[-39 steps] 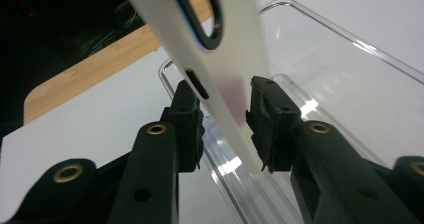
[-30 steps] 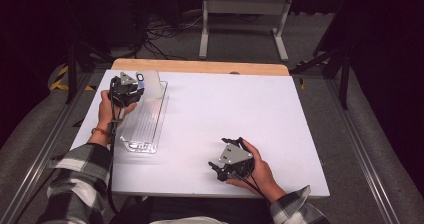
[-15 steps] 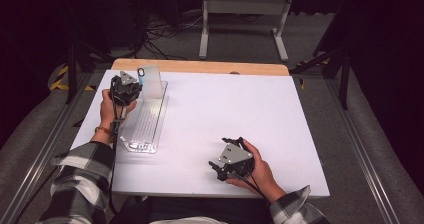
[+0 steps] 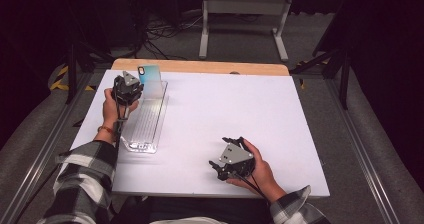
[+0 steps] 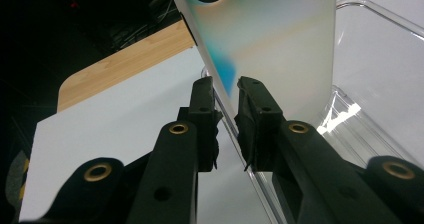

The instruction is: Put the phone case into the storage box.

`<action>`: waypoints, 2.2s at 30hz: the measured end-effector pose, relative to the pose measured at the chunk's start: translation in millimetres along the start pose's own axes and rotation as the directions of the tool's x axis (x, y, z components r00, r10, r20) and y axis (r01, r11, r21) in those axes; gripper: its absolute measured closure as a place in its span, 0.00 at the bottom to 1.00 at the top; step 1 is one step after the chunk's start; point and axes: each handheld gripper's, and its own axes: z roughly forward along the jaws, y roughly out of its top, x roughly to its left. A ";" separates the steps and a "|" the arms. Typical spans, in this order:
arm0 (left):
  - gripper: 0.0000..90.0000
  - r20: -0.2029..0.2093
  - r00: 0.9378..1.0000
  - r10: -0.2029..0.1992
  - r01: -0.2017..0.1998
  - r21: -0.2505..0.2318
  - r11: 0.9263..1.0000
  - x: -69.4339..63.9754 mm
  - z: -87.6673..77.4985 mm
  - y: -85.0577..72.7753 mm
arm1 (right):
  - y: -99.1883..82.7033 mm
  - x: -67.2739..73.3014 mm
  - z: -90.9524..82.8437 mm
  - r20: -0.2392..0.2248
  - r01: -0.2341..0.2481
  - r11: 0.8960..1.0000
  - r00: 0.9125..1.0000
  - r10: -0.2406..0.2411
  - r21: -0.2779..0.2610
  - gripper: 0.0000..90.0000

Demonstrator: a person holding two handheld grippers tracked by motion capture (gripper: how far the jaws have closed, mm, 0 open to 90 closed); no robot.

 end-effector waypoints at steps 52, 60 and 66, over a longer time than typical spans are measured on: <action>0.77 0.124 0.992 0.012 0.012 -0.189 0.982 -18.6 -60.7 -4.1 | 2.6 -4.6 -7.2 0.041 -0.020 0.999 0.999 0.022 -0.037 0.22; 0.72 0.147 0.988 0.042 -0.009 -0.215 0.976 -25.4 -71.0 -6.7 | 2.4 -6.1 -8.8 0.045 -0.023 0.999 0.999 0.025 -0.046 0.22; 0.67 0.163 0.985 0.056 -0.017 -0.235 0.972 -29.9 -79.8 -7.8 | 2.1 -8.0 -10.5 0.047 -0.031 0.998 0.998 0.034 -0.053 0.22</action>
